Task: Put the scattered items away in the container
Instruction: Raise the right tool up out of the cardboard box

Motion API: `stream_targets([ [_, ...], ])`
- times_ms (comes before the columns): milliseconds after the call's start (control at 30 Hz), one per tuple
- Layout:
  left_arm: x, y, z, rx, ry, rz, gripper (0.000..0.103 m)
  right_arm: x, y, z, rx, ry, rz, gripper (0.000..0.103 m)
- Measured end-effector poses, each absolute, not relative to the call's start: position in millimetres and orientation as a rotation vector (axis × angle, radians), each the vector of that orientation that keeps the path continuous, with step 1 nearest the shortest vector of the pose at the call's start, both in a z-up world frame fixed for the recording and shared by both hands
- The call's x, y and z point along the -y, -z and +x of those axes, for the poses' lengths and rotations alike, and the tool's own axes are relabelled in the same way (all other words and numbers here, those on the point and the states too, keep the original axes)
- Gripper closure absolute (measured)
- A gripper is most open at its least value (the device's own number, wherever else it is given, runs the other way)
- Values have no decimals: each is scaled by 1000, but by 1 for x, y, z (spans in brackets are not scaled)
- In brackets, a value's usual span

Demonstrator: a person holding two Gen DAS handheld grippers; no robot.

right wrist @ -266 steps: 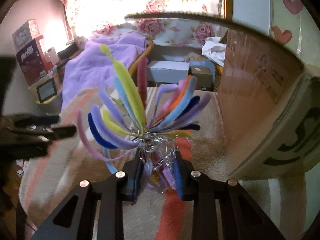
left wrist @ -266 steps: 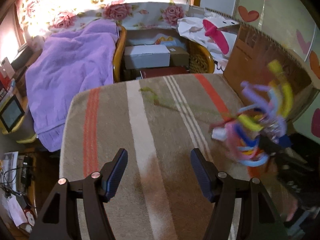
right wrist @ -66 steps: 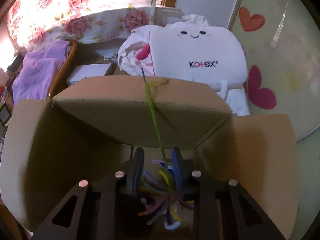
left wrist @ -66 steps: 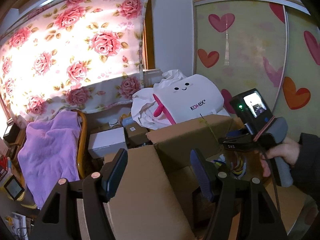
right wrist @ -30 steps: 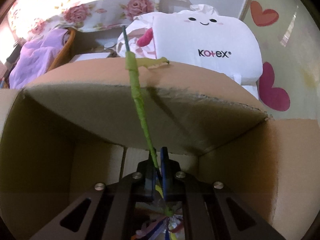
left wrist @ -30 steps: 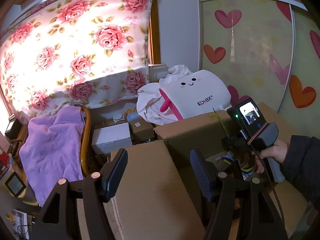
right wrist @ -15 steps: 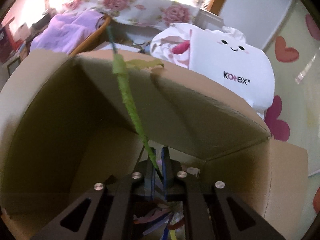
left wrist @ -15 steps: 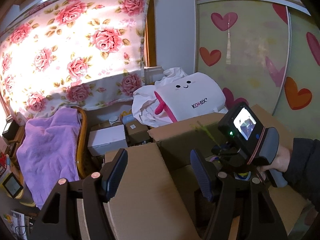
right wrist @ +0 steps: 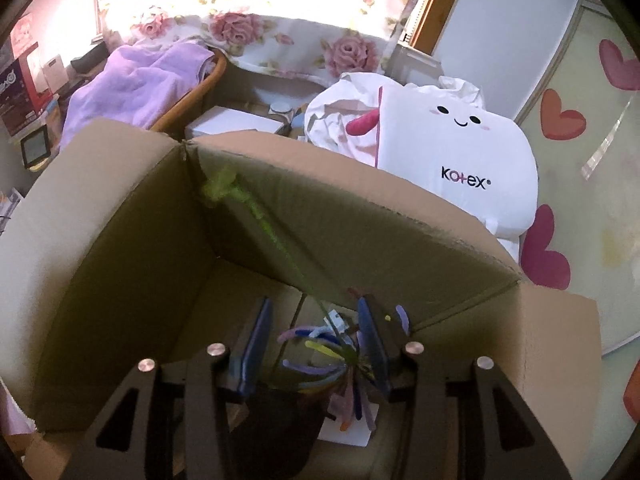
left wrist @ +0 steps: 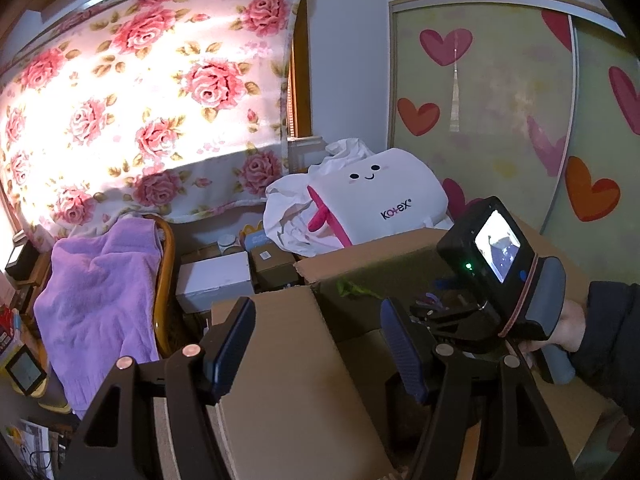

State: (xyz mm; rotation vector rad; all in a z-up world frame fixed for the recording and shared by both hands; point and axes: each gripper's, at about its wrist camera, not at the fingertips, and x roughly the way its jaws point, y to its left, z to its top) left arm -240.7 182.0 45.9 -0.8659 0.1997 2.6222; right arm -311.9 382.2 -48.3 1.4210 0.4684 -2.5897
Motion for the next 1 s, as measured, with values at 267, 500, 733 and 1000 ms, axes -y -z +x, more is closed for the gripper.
stream_targets([
  [267,-185,-54,-231,-204,-2621,-845,34,-386,25,-290,-415,2636,1380,55],
  [500,-195,-66,-220,-217,-2611,-815,34,-387,-14,-256,-358,2718,1304,55],
  [733,-205,-77,-204,-230,-2586,-791,34,-388,-51,-216,-322,2791,1252,55],
  [1000,-215,-90,-184,-244,-2564,-764,34,-391,-83,-168,-272,2872,1254,54],
])
